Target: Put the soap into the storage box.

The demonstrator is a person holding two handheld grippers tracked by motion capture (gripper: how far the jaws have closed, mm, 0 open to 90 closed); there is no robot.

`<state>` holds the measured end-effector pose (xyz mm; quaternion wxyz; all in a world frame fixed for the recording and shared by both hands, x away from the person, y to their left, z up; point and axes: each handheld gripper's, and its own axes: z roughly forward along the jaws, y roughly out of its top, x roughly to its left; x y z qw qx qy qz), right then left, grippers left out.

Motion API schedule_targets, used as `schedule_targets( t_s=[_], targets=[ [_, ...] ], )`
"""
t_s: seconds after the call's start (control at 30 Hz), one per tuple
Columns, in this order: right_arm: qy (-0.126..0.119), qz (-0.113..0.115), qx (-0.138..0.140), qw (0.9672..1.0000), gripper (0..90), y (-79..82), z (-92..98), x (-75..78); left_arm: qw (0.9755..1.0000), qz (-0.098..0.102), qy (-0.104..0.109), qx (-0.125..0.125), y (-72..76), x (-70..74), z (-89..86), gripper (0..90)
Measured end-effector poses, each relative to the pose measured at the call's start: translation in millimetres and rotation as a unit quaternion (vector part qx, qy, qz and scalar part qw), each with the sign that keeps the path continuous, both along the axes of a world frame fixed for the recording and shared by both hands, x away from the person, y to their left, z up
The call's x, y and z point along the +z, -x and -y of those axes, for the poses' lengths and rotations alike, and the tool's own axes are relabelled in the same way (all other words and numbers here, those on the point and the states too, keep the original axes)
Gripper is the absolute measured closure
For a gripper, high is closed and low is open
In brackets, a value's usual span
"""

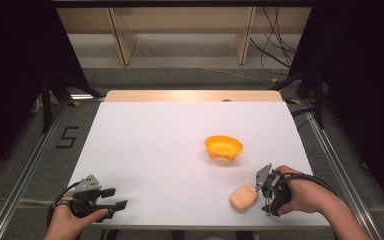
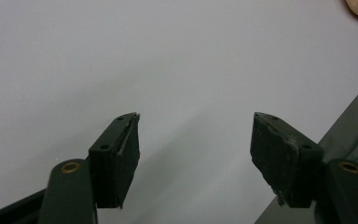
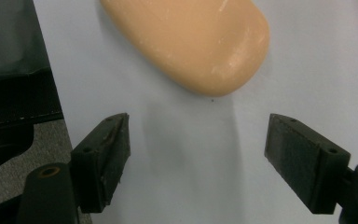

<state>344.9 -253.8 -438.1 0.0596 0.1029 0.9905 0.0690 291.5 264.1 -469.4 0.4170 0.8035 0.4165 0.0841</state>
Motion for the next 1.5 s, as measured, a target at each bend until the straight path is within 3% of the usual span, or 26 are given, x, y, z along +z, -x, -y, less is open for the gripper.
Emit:
schedule_targets(
  t_s=[0.17,0.23,0.37,0.47,0.5,0.53,0.57,0.63,0.67,0.83,1.03,1.07,1.17,1.23,1.3,1.4,1.5],
  targets=[
    [0.006,-0.009,0.012,0.9999,22.4,-4.7,-5.2,-1.6,1.0000,-0.001,-0.001,-0.001,0.1,0.0,0.1,32.6],
    [0.009,-0.015,0.005,0.9998,22.3,-5.2,-8.2,-1.5,1.0000,-0.001,0.001,-0.001,0.1,-0.3,0.2,32.5],
    [0.006,-0.012,0.020,0.9997,21.9,-8.8,-12.8,-3.0,1.0000,-0.001,0.001,0.000,0.0,-0.4,0.3,32.6],
    [0.007,-0.015,0.016,0.9997,21.5,-9.8,-15.6,-3.0,1.0000,-0.001,0.001,-0.001,-0.1,-0.5,0.4,32.4],
    [0.006,-0.015,0.032,0.9994,20.9,-12.9,-18.7,-3.5,1.0000,-0.001,0.001,0.000,0.2,-0.3,0.4,32.4],
    [0.007,-0.020,0.023,0.9995,20.3,-12.2,-20.3,-3.6,1.0000,-0.001,0.001,0.000,0.2,-0.3,0.4,32.3],
    [0.005,-0.016,0.034,0.9993,19.5,-13.9,-22.1,-5.0,1.0000,0.002,-0.004,-0.001,-0.4,-0.1,-0.7,32.3],
    [0.004,-0.021,0.026,0.9994,19.5,-13.3,-23.7,-5.0,1.0000,0.000,-0.002,-0.001,-0.2,0.2,-0.8,32.3],
    [0.001,-0.024,0.036,0.9991,19.5,-14.9,-26.5,-6.0,1.0000,-0.001,-0.002,-0.001,-0.3,0.1,-1.0,32.1],
    [0.004,-0.025,0.037,0.9990,19.1,-18.1,-31.7,-6.8,0.9999,0.003,-0.009,-0.004,-0.9,0.2,-1.5,31.9],
    [0.008,-0.029,0.045,0.9985,17.8,-20.5,-37.6,-8.2,1.0000,0.000,-0.002,0.000,0.0,0.2,-1.0,31.9],
    [0.005,-0.028,0.056,0.9980,17.2,-22.2,-38.8,-9.3,1.0000,0.001,-0.001,0.000,0.1,0.0,-0.9,31.9],
    [0.004,-0.035,0.047,0.9983,16.5,-20.6,-40.3,-10.6,1.0000,0.001,-0.002,-0.001,0.1,0.0,-0.9,31.9],
    [-0.001,-0.040,0.057,0.9976,16.0,-21.4,-42.4,-14.7,1.0000,0.001,-0.004,-0.002,-0.1,0.2,-1.2,31.9],
    [-0.004,-0.039,0.044,0.9983,15.9,-19.7,-43.2,-15.7,1.0000,0.001,-0.002,-0.001,0.0,0.0,-0.9,31.9],
    [-0.008,-0.039,0.054,0.9977,16.2,-21.0,-45.2,-18.1,1.0000,0.002,-0.008,-0.003,-0.5,0.1,-1.4,31.9],
    [-0.002,-0.038,0.045,0.9982,16.1,-20.1,-47.4,-18.8,1.0000,0.002,-0.007,-0.004,-0.4,0.3,-1.4,31.9]
  ],
)
